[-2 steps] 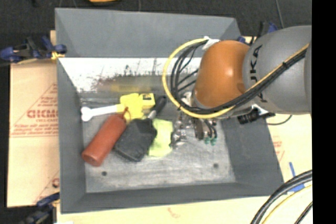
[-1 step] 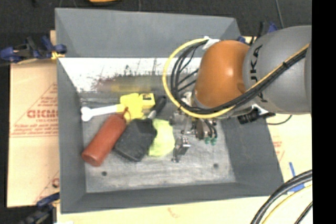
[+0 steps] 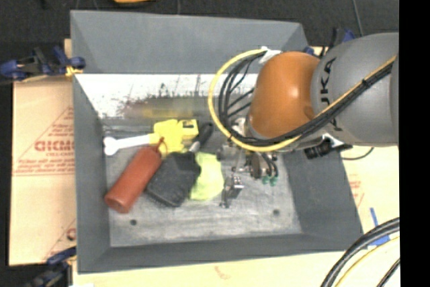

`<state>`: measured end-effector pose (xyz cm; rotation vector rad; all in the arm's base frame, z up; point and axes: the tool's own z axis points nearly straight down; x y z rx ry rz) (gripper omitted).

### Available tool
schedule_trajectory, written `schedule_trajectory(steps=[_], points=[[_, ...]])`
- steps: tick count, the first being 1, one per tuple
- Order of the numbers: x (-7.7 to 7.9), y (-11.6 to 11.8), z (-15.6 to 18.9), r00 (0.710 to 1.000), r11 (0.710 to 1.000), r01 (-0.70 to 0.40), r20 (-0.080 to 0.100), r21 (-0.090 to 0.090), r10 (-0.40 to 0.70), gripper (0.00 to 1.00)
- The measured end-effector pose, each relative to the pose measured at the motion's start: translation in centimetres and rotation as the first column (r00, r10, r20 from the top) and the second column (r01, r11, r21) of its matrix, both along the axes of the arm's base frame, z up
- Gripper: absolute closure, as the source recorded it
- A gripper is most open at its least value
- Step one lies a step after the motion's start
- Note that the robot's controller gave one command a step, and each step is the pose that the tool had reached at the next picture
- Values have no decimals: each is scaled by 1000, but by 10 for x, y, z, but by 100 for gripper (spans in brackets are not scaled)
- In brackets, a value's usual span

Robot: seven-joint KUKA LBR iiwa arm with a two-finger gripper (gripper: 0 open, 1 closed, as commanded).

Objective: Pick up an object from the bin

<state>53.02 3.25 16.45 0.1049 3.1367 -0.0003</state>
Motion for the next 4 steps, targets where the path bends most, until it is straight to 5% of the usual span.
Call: schedule_trajectory(steps=[1, 2, 3, 4], points=[[-6, 18, -50, 1000, 1000, -9, 7, -1, 9, 0], [21, 22, -89, 972, 972, 233, 8, 4, -233, 100], [21, 22, -89, 973, 973, 232, 8, 3, -232, 100], [31, 12, 69, 984, 984, 179, 4, 2, -179, 100]])
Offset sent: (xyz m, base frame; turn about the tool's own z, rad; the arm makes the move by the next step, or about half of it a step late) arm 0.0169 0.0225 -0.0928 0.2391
